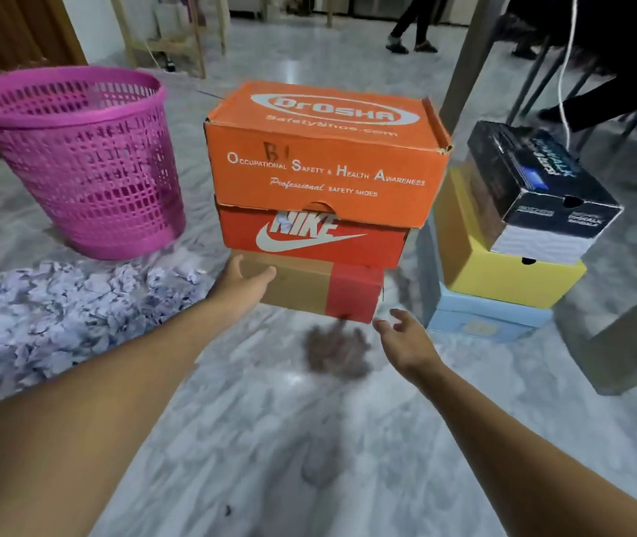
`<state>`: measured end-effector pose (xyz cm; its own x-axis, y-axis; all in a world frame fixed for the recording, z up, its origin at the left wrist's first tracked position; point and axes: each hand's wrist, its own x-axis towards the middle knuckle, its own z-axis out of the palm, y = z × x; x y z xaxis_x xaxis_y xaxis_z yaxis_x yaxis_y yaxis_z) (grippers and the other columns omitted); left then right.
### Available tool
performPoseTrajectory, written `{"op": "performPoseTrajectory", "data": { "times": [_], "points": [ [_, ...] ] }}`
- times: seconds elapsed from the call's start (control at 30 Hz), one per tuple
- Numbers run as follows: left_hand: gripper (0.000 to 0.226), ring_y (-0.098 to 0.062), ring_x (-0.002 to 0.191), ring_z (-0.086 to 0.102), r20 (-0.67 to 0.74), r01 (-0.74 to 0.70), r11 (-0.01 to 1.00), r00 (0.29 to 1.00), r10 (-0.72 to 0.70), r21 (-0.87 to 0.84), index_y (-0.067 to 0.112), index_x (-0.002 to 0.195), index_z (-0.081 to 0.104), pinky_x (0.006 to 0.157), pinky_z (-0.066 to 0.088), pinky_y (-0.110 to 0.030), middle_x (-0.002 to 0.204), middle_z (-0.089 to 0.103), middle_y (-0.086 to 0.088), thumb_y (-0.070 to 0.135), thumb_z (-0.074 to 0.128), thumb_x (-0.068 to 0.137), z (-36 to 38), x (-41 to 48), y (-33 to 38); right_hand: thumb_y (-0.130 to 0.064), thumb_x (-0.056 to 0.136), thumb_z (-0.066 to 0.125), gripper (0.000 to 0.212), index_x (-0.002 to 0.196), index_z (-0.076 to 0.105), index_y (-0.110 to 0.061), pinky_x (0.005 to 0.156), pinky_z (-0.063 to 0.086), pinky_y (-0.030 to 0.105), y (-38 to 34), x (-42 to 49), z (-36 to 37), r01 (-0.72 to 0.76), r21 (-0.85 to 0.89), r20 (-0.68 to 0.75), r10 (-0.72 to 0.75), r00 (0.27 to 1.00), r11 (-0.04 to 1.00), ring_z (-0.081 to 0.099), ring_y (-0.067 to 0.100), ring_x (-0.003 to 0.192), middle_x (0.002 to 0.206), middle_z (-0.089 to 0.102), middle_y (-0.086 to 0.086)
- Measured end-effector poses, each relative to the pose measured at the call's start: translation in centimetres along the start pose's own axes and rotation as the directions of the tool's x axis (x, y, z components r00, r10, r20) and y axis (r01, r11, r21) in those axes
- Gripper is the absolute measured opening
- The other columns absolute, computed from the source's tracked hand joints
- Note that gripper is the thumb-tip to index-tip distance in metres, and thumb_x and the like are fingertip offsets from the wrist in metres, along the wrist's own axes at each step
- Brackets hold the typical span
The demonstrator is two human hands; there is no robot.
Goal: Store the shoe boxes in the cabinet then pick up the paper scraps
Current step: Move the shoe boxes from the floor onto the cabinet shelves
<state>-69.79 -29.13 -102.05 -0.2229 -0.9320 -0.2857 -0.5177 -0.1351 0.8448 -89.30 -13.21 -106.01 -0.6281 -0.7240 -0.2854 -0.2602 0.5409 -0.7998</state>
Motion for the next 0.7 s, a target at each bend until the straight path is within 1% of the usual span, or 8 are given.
{"op": "performPoseTrajectory", "data": {
  "times": [0.1,0.17,0.27,0.33,0.43,0.6,0.63,0.7],
  "points": [
    [0.083,-0.03,0.133,0.042,-0.066,0.095,0.995,0.993,-0.093,0.016,0.023,0.15,0.02,0.11,0.037,-0.045,0.149,0.039,-0.006,0.052,0.06,0.084,1.1,3.9,-0.4,-0.035,0.097,0.056,0.067,0.154,0.029,-0.012,0.108,0.034,0.035,-0.3,3.6,0.8,-0.025,0.087,-0.004,0.026,1.0,0.996,0.04,0.031,0.139,0.155,0.035,0.018],
    [0.082,-0.033,0.133,0.04,-0.124,0.161,0.987,0.98,-0.158,0.008,0.02,0.15,0.015,0.11,0.036,-0.046,0.149,0.037,-0.011,0.047,0.059,0.087,1.9,6.0,-0.3,-0.034,0.098,0.053,0.068,0.156,0.023,-0.014,0.11,0.031,0.035,-0.4,5.3,1.3,-0.048,0.141,0.002,0.048,0.999,0.989,0.038,0.031,0.141,0.158,0.03,0.016],
    [0.077,-0.033,0.13,0.043,-0.178,0.22,0.975,0.958,-0.223,-0.039,0.014,0.148,0.019,0.108,0.037,-0.043,0.144,0.043,-0.012,0.041,0.059,0.088,3.0,8.4,-0.3,-0.032,0.1,0.051,0.065,0.155,0.023,-0.013,0.108,0.032,0.03,-0.2,7.3,1.5,-0.073,0.198,0.026,0.069,0.997,0.978,0.039,0.029,0.14,0.157,0.033,0.014],
    [0.073,-0.031,0.126,0.047,-0.192,0.225,0.971,0.953,-0.236,-0.079,0.013,0.145,0.025,0.106,0.039,-0.042,0.141,0.047,-0.011,0.042,0.06,0.087,3.4,9.7,-0.8,-0.028,0.101,0.051,0.059,0.153,0.029,-0.012,0.101,0.032,0.023,-0.3,8.1,1.5,-0.073,0.238,0.03,0.068,0.997,0.968,0.044,0.025,0.137,0.152,0.041,0.009],
    [0.072,-0.028,0.13,0.044,-0.231,0.211,0.975,0.947,-0.223,-0.075,0.013,0.146,0.025,0.102,0.037,-0.036,0.144,0.044,-0.007,0.04,0.061,0.091,3.7,10.8,-1.6,-0.028,0.101,0.05,0.048,0.147,0.041,-0.016,0.097,0.036,0.024,-0.4,9.1,1.6,-0.063,0.263,0.015,0.061,0.998,0.963,0.054,0.021,0.124,0.141,0.054,0.004],
    [0.052,-0.018,0.099,0.043,-0.244,0.148,0.986,0.956,-0.163,-0.079,0.014,0.131,0.031,0.063,0.04,-0.022,0.116,0.045,-0.005,0.031,0.062,0.093,3.8,10.8,-2.2,-0.036,0.097,0.056,0.039,0.131,0.051,-0.017,0.093,0.045,0.034,-0.6,9.9,2.1,-0.089,0.312,0.006,0.092,0.996,0.946,0.059,0.018,0.1,0.112,0.062,0.001],
    [0.048,-0.018,0.098,0.043,-0.234,0.152,0.985,0.958,-0.166,-0.075,0.016,0.125,0.03,0.063,0.04,-0.022,0.114,0.044,-0.005,0.032,0.062,0.093,3.8,10.8,-2.5,-0.038,0.096,0.058,0.036,0.126,0.052,-0.018,0.089,0.046,0.035,-0.6,9.9,2.0,-0.103,0.327,0.006,0.107,0.994,0.939,0.059,0.017,0.093,0.108,0.063,0.0],
    [0.047,-0.021,0.098,0.045,-0.239,0.151,0.986,0.957,-0.163,-0.069,0.017,0.114,0.028,0.075,0.043,-0.031,0.111,0.044,-0.004,0.036,0.064,0.091,3.6,10.5,-3.2,-0.039,0.095,0.06,0.029,0.115,0.052,-0.019,0.087,0.046,0.034,-0.2,9.8,1.8,-0.123,0.361,-0.004,0.133,0.991,0.925,0.056,0.012,0.081,0.099,0.063,0.0]
  ]
}}
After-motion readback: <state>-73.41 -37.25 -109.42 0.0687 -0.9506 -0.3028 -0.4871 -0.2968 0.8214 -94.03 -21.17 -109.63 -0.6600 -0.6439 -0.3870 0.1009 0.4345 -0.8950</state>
